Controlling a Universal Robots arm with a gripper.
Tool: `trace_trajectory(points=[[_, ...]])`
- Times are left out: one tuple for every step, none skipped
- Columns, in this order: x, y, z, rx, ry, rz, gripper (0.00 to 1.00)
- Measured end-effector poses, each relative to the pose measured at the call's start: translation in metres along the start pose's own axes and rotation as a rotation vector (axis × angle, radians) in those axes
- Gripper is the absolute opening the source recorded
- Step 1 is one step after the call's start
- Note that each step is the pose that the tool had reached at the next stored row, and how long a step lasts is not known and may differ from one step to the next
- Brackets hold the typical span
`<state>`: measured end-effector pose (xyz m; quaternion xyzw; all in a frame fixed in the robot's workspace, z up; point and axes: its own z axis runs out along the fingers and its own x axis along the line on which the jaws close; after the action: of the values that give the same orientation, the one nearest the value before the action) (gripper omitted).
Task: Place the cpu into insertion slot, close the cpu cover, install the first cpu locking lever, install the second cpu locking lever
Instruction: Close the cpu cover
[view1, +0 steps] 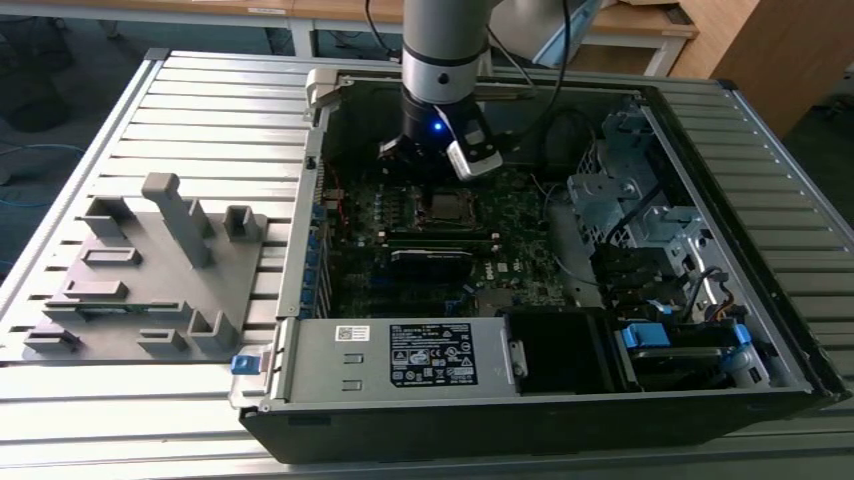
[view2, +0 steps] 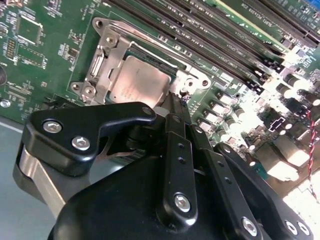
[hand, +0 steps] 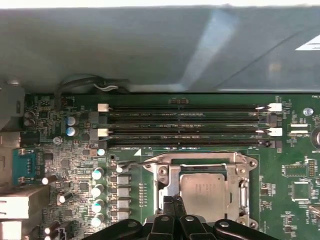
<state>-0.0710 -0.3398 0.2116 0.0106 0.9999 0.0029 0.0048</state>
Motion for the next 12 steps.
trace_trajectory(points=[[0.0008,0.0,0.0002,-0.0001,-0.0002,0.0,0.1],[0.0014,0.0,0.0009,-0.0002,-0.0007,0.0,0.1],[0.0017,0.0,0.0019,-0.0002,-0.0012,0.0,0.1],[0.0018,0.0,0.0028,-0.0002,-0.0015,0.0,0.1],[0.0019,0.0,0.0036,-0.0001,-0.0017,0.0,0.1],[0.0021,0.0,0.0043,-0.0001,-0.002,0.0,0.1],[0.0025,-0.0001,0.0045,0.0,-0.0027,0.0,0.1],[0.0028,-0.0001,0.0049,0.0,-0.0037,0.0,0.1],[0.0029,-0.0001,0.0055,-0.0002,-0.0051,0.0,0.1],[0.0031,-0.0001,0.006,-0.0002,-0.0062,0.0,0.1],[0.0032,-0.0001,0.0065,-0.0002,-0.007,0.0,0.1],[0.0033,-0.0001,0.007,-0.0002,-0.0078,0.0,0.1]])
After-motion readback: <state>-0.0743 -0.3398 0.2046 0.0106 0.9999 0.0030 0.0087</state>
